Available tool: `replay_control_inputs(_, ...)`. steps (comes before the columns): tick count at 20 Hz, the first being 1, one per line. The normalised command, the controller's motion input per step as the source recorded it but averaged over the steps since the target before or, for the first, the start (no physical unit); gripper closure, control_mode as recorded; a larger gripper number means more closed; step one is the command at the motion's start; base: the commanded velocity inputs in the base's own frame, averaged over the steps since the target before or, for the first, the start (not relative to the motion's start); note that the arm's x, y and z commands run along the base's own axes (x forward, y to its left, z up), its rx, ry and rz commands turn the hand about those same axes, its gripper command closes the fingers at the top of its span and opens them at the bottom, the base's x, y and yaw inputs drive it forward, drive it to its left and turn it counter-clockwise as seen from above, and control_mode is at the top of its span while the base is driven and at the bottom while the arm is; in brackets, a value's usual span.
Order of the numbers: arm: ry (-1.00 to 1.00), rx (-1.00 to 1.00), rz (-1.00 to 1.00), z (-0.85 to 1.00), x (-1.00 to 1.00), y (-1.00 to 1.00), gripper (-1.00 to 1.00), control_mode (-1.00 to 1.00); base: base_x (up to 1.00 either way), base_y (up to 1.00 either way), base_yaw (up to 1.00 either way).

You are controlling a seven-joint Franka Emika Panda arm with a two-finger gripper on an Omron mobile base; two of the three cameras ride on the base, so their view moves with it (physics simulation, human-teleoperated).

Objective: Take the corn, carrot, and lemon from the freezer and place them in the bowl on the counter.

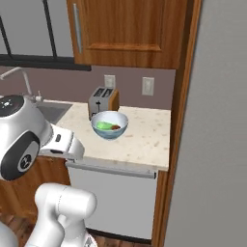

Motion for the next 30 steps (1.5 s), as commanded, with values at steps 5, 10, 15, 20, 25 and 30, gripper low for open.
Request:
replay_control_inputs(5,0.00,0.00,0.00,0.00,0.00,0.00,-1.00,1.00,-0.28,-0.56,-0.01)
replay_control_inputs(10,0.00,0.00,0.00,0.00,0.00,0.00,-1.00,1.00,-0.01,-0.91,0.00)
replay_control_inputs(15,0.00,0.00,0.00,0.00,0.00,0.00,-1.00,1.00,0.00,-1.00,0.00)
replay_control_inputs(20,0.00,0.00,0.00,0.00,0.00,0.00,-1.00,1.00,0.00,-0.95,0.00)
replay_control_inputs(25,0.00,0.00,0.00,0.00,0.00,0.00,-1.00,1.00,0.00,-0.93,0.00)
replay_control_inputs(30,0.00,0.00,0.00,0.00,0.00,0.00,-1.00,1.00,0.00,-0.86,0.00)
